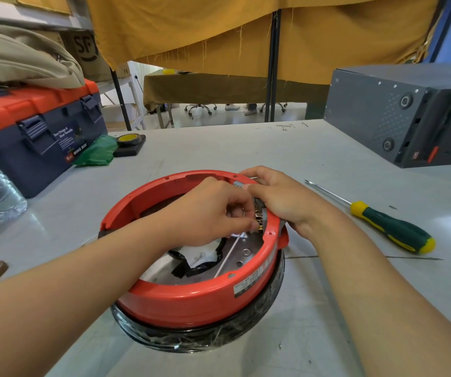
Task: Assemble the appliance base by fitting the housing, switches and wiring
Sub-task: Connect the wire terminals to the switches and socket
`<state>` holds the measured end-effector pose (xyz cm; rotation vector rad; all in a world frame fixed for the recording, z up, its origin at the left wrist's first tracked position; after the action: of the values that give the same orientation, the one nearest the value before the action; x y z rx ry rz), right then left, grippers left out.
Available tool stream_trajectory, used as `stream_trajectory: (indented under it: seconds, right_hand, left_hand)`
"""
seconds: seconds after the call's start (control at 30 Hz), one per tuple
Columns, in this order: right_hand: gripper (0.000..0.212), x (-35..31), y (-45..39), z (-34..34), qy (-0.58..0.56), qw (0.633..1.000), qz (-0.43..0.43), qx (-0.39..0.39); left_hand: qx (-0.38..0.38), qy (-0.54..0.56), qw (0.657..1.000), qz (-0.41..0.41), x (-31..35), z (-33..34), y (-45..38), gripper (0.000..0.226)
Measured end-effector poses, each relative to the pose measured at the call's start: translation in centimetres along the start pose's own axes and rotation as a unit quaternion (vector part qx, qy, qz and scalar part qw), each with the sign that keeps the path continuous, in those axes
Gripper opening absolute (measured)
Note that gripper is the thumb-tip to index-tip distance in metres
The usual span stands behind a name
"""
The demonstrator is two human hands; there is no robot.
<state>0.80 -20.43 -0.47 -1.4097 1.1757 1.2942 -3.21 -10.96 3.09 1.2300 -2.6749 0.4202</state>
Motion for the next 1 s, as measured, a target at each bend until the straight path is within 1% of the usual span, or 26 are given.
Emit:
stream_trajectory:
  seconds: [0.4, 0.63, 0.8, 1.0]
  right_hand:
    - [0.029, 0.1, 0.0, 0.1, 0.003, 1.000, 0.000, 0.006]
    - [0.029, 0.1, 0.0, 0.0, 0.005, 1.000, -0.002, 0.005]
    - [0.027, 0.2, -0.1, 0.0, 0.004, 1.000, 0.000, 0.005]
    - [0.028, 0.2, -0.2, 0.0, 0.009, 1.000, -0.002, 0.003]
  left_hand:
    - [0.019, -0.021, 0.999, 0.016, 0.6, -0.2, 0.1, 0.012]
    - [-0.002, 0.024, 1.000, 0.012, -0.1, -0.3, 0.0, 0.007]
    - [-0.011, -0.007, 1.000, 0.028, -0.6, -0.6, 0.2, 0.017]
    - [-0.018, -0.021, 0.999, 0.038, -0.8, -0.4, 0.2, 0.018]
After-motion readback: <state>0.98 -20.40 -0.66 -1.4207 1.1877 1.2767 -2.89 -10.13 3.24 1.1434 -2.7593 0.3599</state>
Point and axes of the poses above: each hand's wrist, its own y-axis away from the middle knuckle, its own z-axis out of the palm, x = y × z, the point moved 7 cm from there along -y, towards the middle knuckle, and after that the axes turned 14 degrees about -y, right-handed, at the moved point
